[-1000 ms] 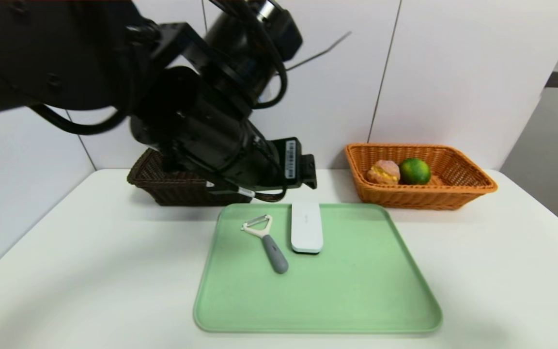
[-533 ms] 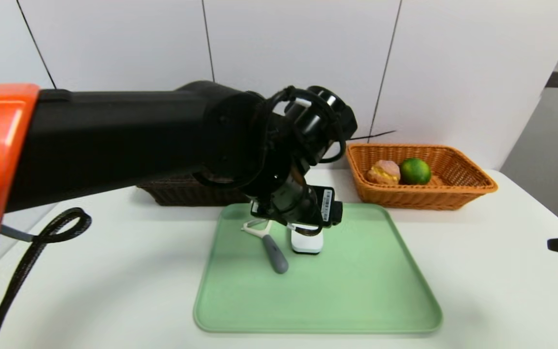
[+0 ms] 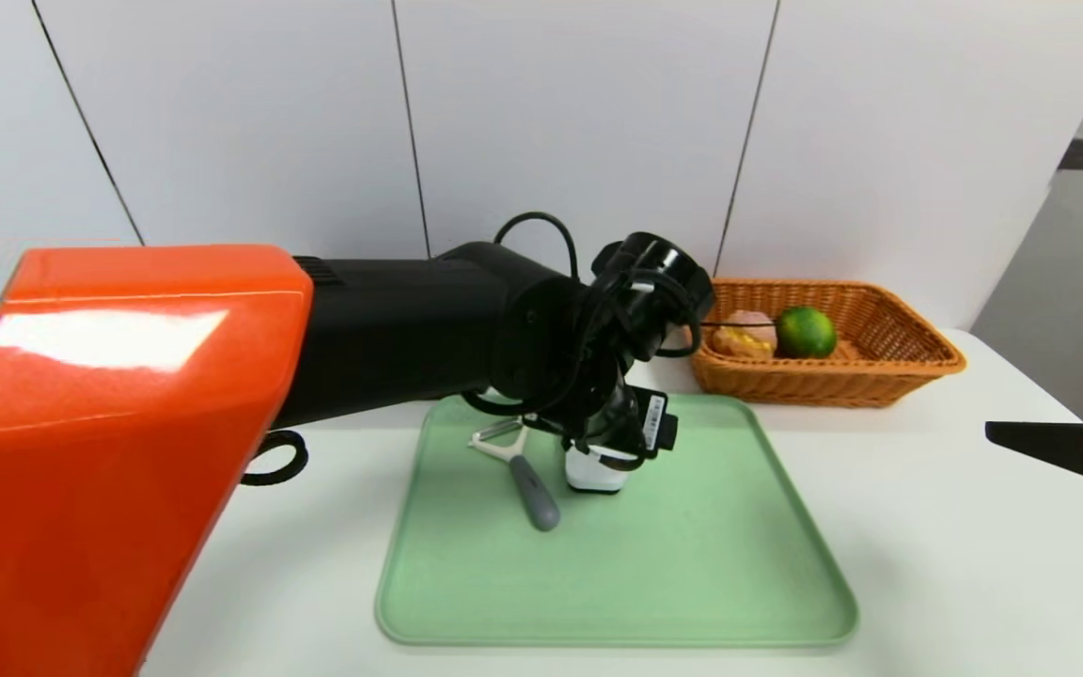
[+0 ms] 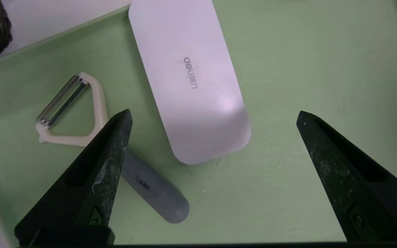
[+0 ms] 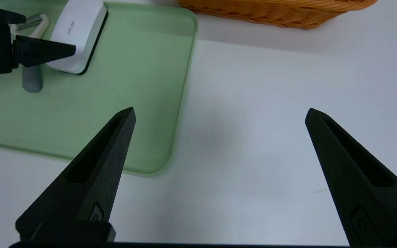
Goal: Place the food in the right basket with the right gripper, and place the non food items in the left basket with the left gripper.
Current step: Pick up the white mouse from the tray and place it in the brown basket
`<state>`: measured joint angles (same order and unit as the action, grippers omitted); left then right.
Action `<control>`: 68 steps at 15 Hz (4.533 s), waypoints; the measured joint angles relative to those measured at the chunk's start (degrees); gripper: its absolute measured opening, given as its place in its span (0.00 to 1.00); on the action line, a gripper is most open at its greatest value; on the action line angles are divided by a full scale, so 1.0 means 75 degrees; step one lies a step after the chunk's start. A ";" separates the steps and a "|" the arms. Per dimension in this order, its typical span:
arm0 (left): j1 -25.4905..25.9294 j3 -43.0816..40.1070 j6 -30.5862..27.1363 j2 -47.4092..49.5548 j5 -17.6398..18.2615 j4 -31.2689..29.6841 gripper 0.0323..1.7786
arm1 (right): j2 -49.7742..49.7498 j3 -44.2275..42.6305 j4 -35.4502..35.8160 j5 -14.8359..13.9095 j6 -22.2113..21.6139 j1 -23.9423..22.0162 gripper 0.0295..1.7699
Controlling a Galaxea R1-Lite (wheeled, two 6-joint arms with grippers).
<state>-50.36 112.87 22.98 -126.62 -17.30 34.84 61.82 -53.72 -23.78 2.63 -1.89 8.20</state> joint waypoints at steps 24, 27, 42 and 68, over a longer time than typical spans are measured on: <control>0.0140 0.0008 0.1188 -0.0853 -0.0731 -0.0647 0.95 | -0.0418 0.0891 0.0015 -0.0098 0.0018 -0.0007 0.96; 0.0140 0.0008 0.1185 -0.0909 -0.0731 -0.0676 0.95 | -0.0478 0.0943 0.0015 -0.0099 0.0015 -0.0007 0.96; 0.0128 0.0008 0.1172 -0.1022 -0.0728 -0.0658 0.56 | -0.0775 0.1125 0.0011 -0.0076 0.0055 0.0005 0.96; 0.4951 -0.0216 -0.1352 0.2003 0.1213 -0.0978 0.55 | -0.1037 0.1375 0.0003 -0.0098 0.0010 -0.0091 0.96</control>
<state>-13.23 111.25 12.84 -111.60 -8.20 27.50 54.04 -43.41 -23.76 1.90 -1.82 7.52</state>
